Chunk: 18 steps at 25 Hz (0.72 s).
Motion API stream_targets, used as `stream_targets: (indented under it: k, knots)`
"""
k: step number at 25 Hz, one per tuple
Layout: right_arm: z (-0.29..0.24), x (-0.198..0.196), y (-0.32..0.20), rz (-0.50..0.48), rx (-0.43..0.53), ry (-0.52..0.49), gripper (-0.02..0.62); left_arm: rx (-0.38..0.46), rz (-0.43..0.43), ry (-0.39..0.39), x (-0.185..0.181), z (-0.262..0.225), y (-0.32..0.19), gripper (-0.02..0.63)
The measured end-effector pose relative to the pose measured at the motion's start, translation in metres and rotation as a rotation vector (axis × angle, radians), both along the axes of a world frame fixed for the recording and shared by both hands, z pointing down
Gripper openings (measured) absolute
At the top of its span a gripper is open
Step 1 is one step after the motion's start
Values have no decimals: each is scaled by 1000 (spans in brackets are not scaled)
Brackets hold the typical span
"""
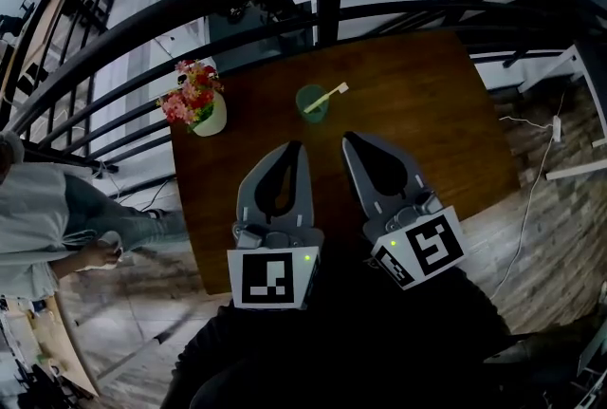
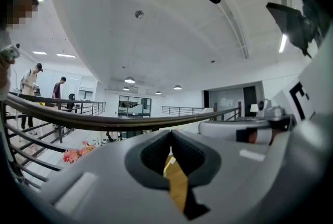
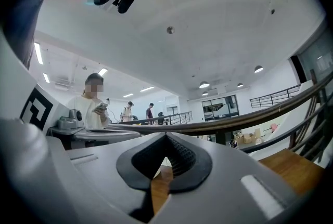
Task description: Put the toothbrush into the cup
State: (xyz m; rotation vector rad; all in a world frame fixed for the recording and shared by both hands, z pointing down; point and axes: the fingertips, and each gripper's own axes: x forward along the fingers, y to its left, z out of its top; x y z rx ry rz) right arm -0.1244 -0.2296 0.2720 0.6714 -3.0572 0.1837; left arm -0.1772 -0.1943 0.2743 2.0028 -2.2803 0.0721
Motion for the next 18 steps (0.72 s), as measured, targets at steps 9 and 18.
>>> stream_targets:
  k: [9,18]
  knots:
    - [-1,3,-1,-9,1,-4,-2,1,3,-11,5,-2,-2,9]
    - [-5,7,-4,-6,6,-12,-2,8,7,-16,10,-6,-4,9]
